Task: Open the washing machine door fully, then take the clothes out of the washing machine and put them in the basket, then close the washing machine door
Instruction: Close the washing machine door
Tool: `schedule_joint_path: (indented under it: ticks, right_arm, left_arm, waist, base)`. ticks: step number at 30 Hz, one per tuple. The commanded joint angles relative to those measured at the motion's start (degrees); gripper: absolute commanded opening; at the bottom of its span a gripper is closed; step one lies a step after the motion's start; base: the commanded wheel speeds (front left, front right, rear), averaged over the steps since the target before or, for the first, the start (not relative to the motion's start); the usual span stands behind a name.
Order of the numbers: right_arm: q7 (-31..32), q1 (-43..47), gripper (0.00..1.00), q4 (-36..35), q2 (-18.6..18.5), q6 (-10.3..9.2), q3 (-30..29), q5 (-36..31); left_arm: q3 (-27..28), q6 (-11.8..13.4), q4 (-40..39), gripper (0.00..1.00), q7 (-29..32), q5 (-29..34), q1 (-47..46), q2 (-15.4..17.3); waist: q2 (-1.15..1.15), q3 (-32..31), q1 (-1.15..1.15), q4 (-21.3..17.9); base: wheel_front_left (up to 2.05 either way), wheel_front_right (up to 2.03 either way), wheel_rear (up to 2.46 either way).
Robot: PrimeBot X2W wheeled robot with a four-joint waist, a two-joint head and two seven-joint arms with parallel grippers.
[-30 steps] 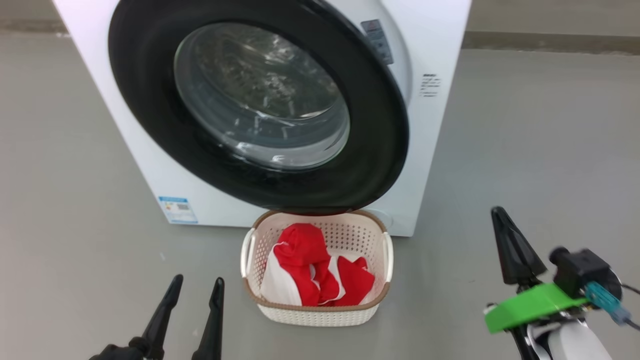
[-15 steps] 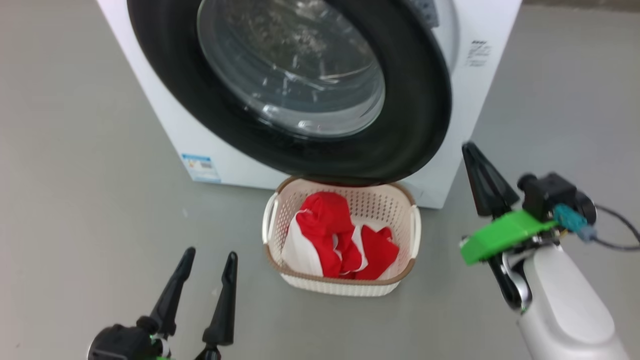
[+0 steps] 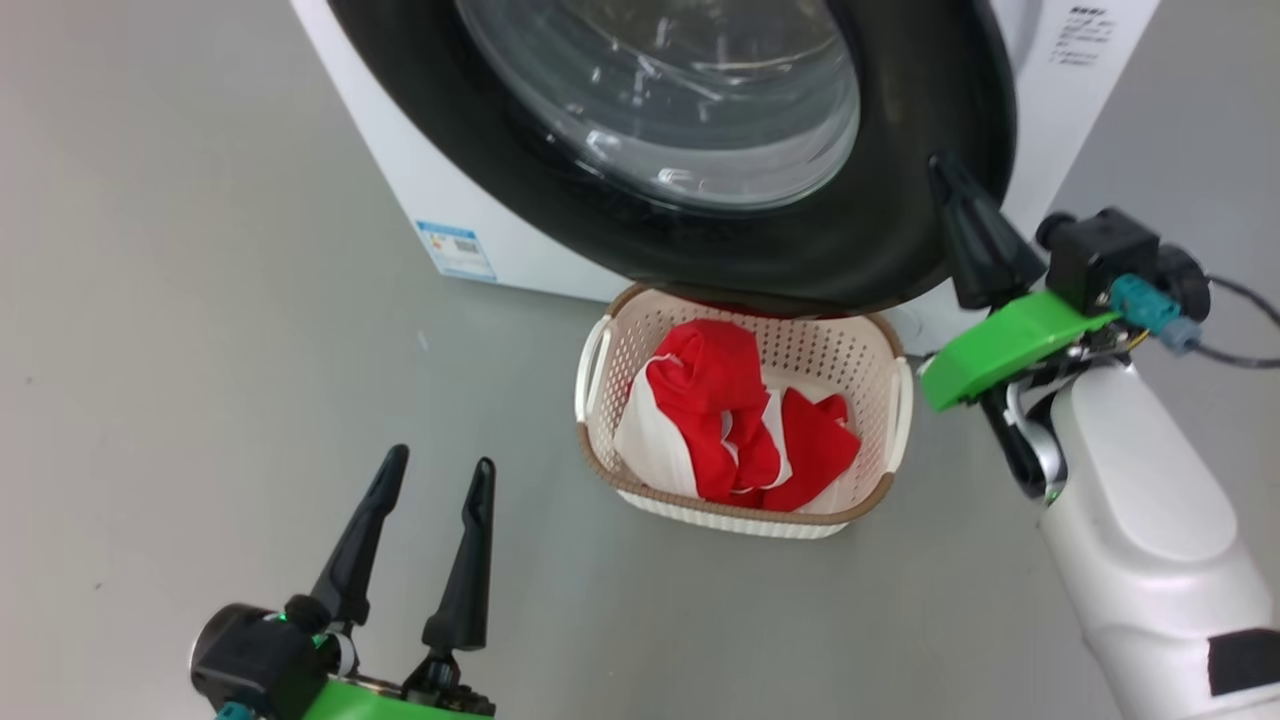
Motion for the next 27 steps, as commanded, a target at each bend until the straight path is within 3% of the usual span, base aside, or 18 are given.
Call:
schedule_joint_path:
  ticks: [1,27]
  right_arm:
    - [-0.5,-2.4,0.00,-0.9,0.3,0.28,0.6,-0.1]
    - [-0.5,-21.3,0.00,7.7,-5.1,0.28,-1.9,-3.6]
  left_arm:
    - [2.0,-0.6,-1.2,1.00,-0.7,0.7,-1.9,0.1]
    - [3.4,-2.8,-1.5,1.00,-0.7,2.0,-6.1,-2.0]
  waist:
    - [0.00,1.6,0.00,1.2]
    - [0.00,9.5,0.00,3.7]
  base:
    - [0.00,0.00,0.00]
    - [0.00,0.00,0.00]
